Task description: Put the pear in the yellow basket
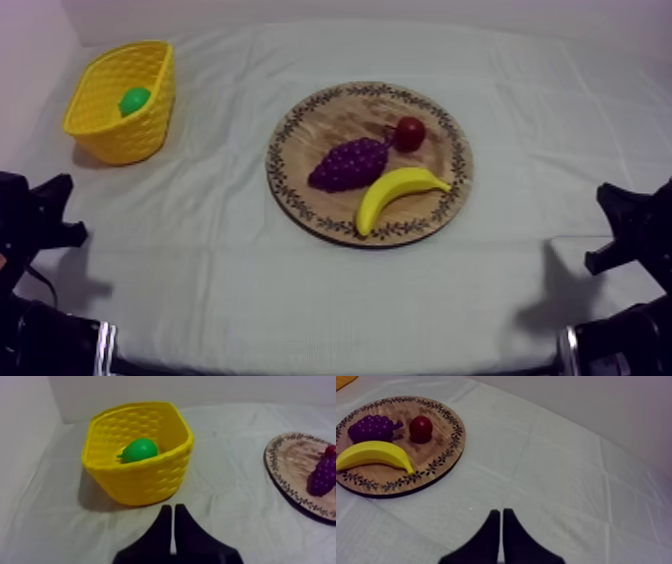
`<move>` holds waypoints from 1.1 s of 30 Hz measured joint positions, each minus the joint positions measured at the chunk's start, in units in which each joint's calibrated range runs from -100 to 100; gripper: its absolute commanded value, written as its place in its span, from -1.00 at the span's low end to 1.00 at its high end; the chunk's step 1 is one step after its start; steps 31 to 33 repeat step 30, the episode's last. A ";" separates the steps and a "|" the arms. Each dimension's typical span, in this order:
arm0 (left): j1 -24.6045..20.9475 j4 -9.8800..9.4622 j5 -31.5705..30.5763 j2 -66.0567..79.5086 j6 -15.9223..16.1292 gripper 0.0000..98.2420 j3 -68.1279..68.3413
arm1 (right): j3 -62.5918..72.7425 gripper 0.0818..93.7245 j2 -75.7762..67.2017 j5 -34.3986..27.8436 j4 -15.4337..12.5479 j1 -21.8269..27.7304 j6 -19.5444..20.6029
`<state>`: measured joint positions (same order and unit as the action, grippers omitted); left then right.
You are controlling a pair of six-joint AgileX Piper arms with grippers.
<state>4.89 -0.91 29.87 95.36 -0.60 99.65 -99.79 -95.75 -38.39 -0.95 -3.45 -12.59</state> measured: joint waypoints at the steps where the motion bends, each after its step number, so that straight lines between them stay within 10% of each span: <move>1: 0.41 -0.42 0.21 0.97 -0.70 -1.00 0.05 | 0.00 -0.99 0.00 0.00 0.00 0.00 0.00; 13: 2.83 -0.93 1.14 4.64 -9.55 -1.00 0.21 | 0.00 -0.99 0.00 0.00 0.00 -0.03 0.00; 33: 2.87 -0.98 1.14 4.64 -9.93 -1.00 0.21 | 0.00 -0.99 0.00 0.00 0.00 -0.03 0.03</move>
